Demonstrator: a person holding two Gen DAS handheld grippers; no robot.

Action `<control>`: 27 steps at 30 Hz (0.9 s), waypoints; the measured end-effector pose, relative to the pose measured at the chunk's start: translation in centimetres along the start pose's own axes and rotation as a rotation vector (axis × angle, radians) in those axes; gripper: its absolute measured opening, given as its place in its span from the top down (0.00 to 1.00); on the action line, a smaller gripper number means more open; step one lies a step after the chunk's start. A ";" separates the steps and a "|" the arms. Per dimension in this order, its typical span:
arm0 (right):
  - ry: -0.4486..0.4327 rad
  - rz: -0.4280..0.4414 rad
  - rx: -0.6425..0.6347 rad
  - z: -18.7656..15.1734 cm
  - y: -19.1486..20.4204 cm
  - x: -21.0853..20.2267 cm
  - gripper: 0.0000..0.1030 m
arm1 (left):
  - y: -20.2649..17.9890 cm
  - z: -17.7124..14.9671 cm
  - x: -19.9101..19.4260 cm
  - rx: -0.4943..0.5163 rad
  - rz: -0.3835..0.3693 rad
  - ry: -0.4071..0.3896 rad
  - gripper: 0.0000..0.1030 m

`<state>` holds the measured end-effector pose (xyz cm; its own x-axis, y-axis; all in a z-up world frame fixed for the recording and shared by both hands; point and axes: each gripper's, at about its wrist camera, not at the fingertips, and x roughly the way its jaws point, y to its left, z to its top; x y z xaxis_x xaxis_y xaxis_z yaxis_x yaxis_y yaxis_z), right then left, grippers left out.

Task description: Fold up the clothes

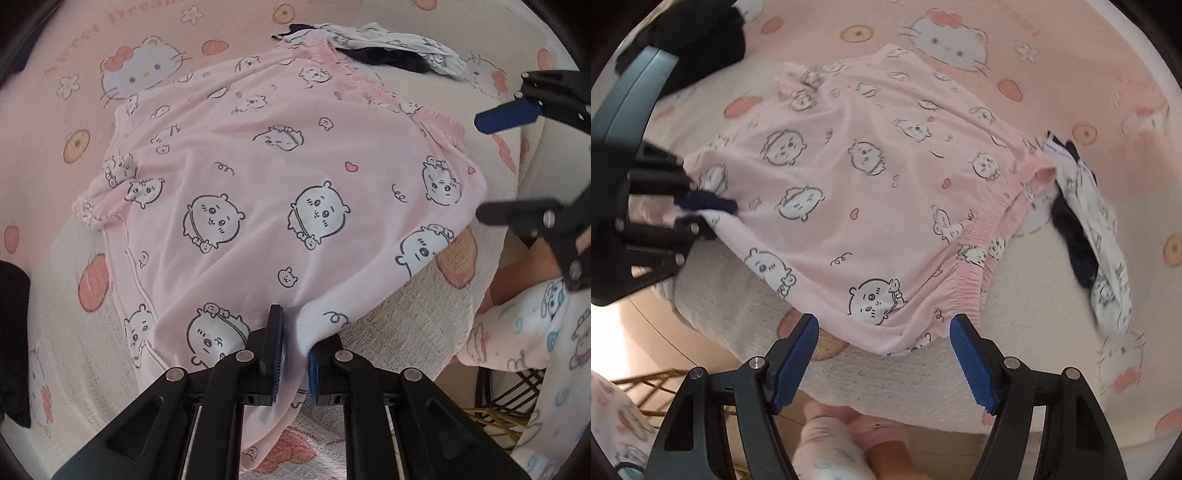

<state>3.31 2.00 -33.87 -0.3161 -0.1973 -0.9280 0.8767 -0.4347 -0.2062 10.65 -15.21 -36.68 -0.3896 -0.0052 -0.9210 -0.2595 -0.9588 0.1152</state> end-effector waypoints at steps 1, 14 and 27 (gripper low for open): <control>-0.010 0.008 -0.014 0.0 0.3 0.1 0.29 | -0.2 0.0 0.0 0.002 0.007 0.005 0.91; -0.028 -0.208 -0.357 -0.8 5.6 2.9 0.29 | 0.4 0.0 0.1 -0.077 -0.035 0.039 0.91; -0.005 -0.008 -0.163 -0.1 3.5 3.6 0.88 | 0.0 -0.3 -0.1 -0.102 -0.037 0.067 0.90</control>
<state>5.28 -0.14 -37.91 -0.3250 -0.1986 -0.9246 0.9210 -0.2885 -0.2618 10.95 -15.29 -36.73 -0.3206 0.0147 -0.9471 -0.1804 -0.9825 0.0458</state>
